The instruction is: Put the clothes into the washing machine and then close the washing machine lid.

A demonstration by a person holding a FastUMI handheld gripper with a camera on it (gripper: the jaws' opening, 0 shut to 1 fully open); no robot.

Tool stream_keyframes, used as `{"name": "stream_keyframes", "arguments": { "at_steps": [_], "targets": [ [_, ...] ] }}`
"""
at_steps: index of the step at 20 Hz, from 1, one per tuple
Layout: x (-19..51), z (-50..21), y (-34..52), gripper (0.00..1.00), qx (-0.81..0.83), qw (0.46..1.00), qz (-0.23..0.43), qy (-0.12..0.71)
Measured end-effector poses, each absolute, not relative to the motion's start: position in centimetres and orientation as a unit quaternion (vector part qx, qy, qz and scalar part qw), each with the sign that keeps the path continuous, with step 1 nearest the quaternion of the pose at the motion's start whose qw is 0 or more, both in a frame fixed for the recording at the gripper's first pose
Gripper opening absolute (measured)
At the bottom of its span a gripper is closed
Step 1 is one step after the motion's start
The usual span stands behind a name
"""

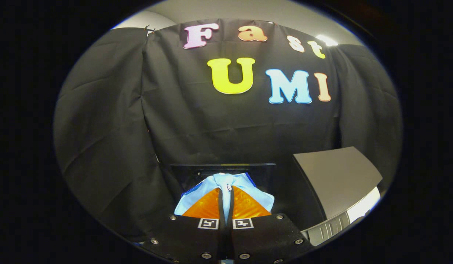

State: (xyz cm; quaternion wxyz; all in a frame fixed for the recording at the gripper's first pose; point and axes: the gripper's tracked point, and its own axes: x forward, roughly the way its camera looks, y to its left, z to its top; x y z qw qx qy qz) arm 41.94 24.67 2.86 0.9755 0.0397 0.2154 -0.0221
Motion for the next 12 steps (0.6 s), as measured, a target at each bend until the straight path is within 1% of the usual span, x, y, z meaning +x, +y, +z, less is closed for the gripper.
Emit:
{"name": "stream_keyframes", "arguments": {
  "at_steps": [12],
  "targets": [
    [45.5, -9.3, 25.2, 0.00, 0.038, 0.951, -0.012, 0.306]
  ]
}}
